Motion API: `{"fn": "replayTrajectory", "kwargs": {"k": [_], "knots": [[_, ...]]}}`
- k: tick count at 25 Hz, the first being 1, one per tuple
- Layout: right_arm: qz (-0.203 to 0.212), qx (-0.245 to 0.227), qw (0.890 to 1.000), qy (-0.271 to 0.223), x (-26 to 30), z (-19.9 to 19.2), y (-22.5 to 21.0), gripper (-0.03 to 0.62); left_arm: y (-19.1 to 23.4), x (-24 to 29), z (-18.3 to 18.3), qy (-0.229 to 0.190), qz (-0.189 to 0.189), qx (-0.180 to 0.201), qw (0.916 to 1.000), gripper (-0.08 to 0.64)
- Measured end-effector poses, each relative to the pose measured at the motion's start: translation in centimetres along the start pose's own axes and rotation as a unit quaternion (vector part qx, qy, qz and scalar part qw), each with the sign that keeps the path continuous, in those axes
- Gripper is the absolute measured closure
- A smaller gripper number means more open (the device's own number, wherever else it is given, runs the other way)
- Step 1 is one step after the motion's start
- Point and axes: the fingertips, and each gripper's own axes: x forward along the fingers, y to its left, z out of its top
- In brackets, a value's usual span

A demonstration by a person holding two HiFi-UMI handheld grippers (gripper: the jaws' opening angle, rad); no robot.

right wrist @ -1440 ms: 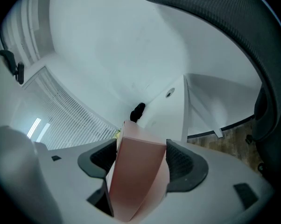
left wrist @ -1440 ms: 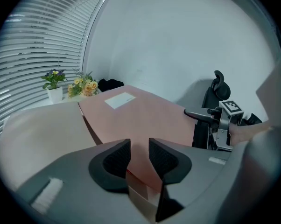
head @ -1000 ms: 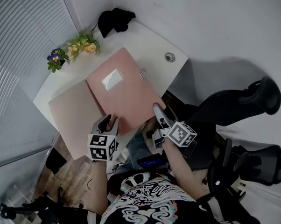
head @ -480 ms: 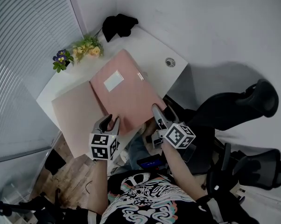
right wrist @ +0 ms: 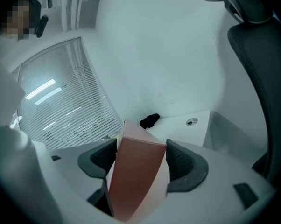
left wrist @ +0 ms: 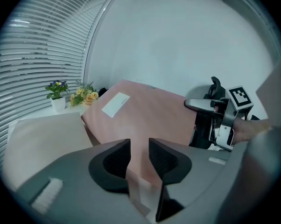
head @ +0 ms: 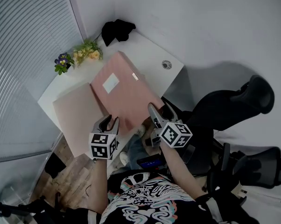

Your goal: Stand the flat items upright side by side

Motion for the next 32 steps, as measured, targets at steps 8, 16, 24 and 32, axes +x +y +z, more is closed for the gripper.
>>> {"fn": "replayTrajectory", "kwargs": {"k": [8, 16, 24, 32], "knots": [[-0.025, -0.059, 0.998, -0.006, -0.4, 0.7, 0.9, 0.258, -0.2, -0.7, 0.4, -0.010, 0.000, -0.003, 0.9999, 0.437], [-0.019, -0.076, 0.997, -0.014, -0.8, 0.9, 1.8, 0.270, -0.6, -1.1, 0.5, -0.014, -0.009, -0.004, 0.9998, 0.437], [-0.014, -0.173, 0.984, -0.027, -1.2, 1.6, 4.7, 0.272, -0.6, -1.3, 1.0, -0.022, -0.015, -0.004, 0.9996, 0.437], [-0.004, -0.265, 0.964, -0.033, -1.5, 1.9, 7.2, 0.270, 0.1, -2.1, 1.4, -0.035, -0.009, -0.011, 0.9993, 0.437]]}}
